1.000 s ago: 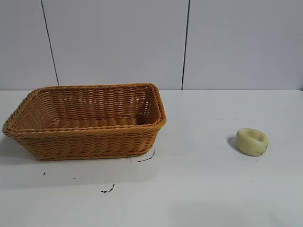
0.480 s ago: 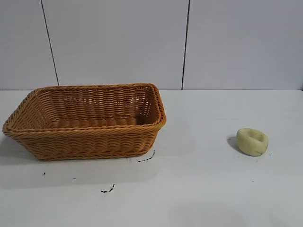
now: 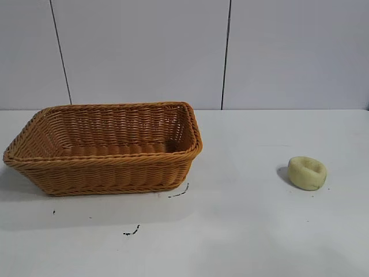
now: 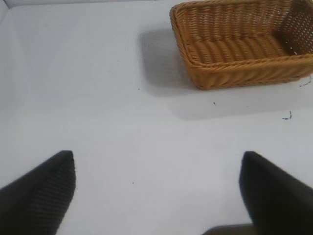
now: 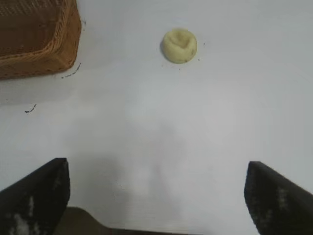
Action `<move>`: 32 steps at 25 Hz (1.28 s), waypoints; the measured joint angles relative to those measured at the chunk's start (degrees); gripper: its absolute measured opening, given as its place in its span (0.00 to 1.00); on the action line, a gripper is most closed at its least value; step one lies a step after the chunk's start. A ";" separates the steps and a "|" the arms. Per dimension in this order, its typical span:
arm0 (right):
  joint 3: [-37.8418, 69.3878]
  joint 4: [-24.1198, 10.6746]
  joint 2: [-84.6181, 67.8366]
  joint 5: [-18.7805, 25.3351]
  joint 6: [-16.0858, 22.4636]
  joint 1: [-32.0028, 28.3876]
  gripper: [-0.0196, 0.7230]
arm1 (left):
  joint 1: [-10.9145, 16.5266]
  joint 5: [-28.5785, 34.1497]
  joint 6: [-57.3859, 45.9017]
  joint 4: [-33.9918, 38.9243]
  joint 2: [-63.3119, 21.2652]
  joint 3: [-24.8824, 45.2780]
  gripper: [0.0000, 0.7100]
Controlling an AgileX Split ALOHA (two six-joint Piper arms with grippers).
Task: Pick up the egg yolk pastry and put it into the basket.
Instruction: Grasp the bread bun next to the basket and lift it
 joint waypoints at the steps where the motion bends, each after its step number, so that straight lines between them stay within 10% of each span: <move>1: -1.19 0.00 4.08 -0.08 0.00 0.00 0.96 | 0.00 0.00 0.00 0.00 0.00 0.00 0.98; 32: -44.23 -2.79 82.76 -5.23 -9.68 3.70 0.96 | 0.00 0.00 0.00 0.00 0.00 0.00 0.98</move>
